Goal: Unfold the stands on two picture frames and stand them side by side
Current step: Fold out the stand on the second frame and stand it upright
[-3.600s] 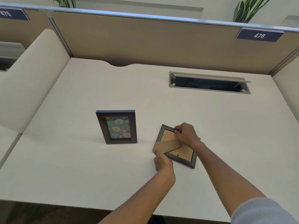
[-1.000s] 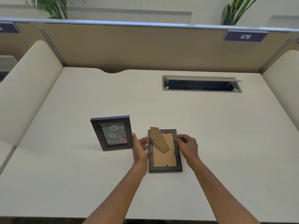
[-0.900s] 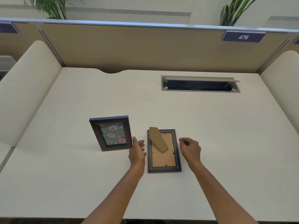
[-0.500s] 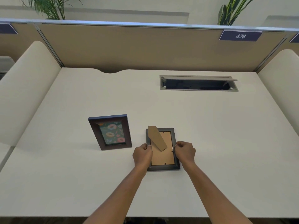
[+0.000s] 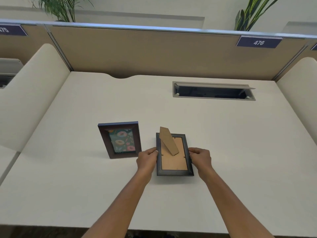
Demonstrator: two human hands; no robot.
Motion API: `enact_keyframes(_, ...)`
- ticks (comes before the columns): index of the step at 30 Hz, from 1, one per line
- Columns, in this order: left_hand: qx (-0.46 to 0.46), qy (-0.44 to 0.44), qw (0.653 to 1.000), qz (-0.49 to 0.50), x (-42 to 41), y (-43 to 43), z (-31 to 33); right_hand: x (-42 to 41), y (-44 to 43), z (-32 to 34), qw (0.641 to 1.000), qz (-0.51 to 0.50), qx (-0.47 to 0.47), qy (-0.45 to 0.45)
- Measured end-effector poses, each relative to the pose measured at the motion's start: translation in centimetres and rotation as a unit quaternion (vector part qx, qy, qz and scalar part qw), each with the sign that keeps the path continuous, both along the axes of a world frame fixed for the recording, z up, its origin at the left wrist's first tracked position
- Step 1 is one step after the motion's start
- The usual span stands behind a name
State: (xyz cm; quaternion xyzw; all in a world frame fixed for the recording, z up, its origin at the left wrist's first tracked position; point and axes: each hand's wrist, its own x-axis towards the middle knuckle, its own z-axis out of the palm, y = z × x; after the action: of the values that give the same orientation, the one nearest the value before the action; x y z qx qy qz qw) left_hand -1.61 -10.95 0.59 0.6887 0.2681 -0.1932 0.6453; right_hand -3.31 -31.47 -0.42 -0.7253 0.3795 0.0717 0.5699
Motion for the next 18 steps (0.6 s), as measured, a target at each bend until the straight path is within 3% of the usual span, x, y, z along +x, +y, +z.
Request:
enact_keyframes(13, -0.118, -0.030, 0.990, 0.068, 2.3, 0.9, 1.4, 0.4, -1.4, 3.0, 0.969, -0.037, 0.221, -0.101)
enact_keyframes(18, -0.100, -0.045, 0.992, 0.057, 1.9, 0.3, 1.4, 0.5, -1.3, 2.6, 0.969, 0.009, 0.174, -0.173)
